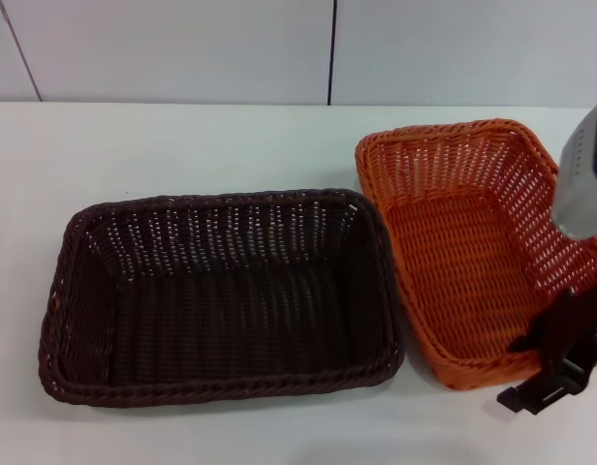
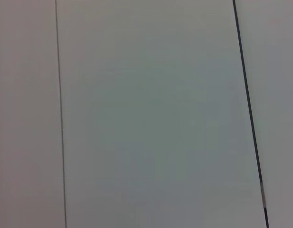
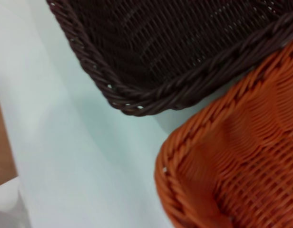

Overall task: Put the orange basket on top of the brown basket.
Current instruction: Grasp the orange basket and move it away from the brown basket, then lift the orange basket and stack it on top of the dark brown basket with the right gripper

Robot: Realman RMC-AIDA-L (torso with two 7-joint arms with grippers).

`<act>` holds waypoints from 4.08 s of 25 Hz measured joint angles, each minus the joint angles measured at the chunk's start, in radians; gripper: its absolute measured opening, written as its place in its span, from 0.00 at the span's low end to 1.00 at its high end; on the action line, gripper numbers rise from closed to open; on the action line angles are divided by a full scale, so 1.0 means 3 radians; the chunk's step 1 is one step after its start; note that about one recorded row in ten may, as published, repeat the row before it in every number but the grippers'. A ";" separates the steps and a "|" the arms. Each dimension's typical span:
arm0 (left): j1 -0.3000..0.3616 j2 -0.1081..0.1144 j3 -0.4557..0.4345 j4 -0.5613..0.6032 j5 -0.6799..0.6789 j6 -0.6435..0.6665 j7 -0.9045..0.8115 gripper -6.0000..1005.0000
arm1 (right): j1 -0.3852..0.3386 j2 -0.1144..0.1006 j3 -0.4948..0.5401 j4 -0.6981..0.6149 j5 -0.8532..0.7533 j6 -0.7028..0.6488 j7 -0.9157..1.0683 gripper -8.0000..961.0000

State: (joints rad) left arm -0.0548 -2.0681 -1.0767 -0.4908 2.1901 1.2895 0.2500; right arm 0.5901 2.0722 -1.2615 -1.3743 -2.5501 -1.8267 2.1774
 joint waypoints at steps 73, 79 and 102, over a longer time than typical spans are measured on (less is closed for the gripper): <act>-0.0012 -0.0030 0.0316 0.0144 -0.0025 -0.0074 -0.0384 0.78 | -0.0945 0.0012 -0.1486 -0.2068 0.0424 0.1194 -0.3988 0.25; -0.0012 -0.0029 0.0335 0.0143 -0.0025 -0.0080 -0.0384 0.78 | -0.1172 0.0018 -0.1934 -0.1870 0.0128 0.1927 -0.3995 0.26; -0.0051 -0.0012 0.0366 0.0177 -0.0012 -0.0125 -0.0383 0.78 | -0.2111 0.0018 -0.2609 -0.2321 -0.0279 0.2276 -0.3953 0.52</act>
State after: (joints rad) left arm -0.0702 -2.0716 -0.9669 -0.4377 2.1864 1.2520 0.1350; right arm -0.0431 2.0775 -2.0443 -2.0705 -2.6338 -1.1439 0.9916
